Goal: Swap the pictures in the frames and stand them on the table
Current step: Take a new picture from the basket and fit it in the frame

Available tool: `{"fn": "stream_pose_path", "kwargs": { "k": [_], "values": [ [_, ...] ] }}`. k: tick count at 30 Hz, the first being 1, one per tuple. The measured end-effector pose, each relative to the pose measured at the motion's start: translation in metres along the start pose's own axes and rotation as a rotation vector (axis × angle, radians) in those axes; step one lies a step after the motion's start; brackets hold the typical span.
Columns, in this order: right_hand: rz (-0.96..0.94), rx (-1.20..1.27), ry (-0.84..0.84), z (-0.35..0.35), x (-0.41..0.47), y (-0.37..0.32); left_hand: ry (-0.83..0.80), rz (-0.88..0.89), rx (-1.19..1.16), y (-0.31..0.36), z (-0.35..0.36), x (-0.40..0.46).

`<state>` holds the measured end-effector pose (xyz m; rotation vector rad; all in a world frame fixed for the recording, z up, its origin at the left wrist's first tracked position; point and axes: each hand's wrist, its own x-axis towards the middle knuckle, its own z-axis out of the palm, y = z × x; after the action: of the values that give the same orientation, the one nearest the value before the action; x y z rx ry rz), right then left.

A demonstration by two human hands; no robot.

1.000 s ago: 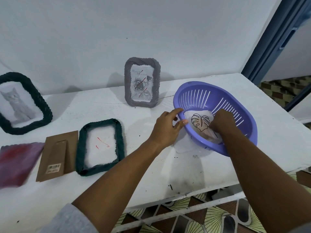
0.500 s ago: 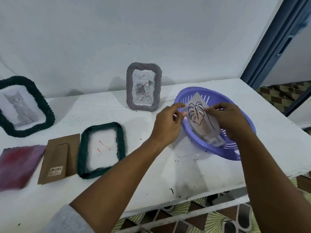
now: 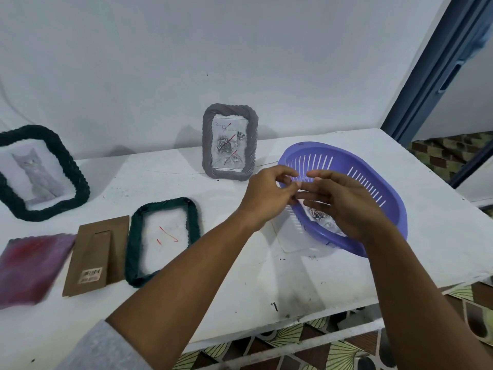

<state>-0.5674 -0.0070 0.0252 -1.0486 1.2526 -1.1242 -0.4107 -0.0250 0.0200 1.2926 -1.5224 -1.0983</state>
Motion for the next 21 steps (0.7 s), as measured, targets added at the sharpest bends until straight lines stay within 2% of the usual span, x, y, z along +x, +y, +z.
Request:
{"fn": "stream_pose_path", "kwargs": {
  "k": [6, 12, 15, 19, 21],
  "values": [
    [0.017, 0.017, -0.002, 0.010, 0.003, -0.002, 0.070, -0.086, -0.060, -0.002, -0.013, -0.002],
    [-0.140, -0.281, 0.129, 0.020, 0.007, -0.002, 0.140, -0.094, -0.188, -0.005, -0.048, -0.011],
    [-0.209, -0.307, 0.033, 0.034, 0.002, -0.008, 0.154, -0.082, -0.228, -0.011, -0.074, -0.020],
    [-0.191, -0.116, -0.197, 0.065, -0.003, -0.010, 0.171, -0.078, -0.247, -0.018, -0.108, -0.040],
    [-0.207, -0.083, -0.251, 0.082, -0.001, -0.007, 0.194, -0.088, -0.261, -0.023, -0.125, -0.050]
  ]
}}
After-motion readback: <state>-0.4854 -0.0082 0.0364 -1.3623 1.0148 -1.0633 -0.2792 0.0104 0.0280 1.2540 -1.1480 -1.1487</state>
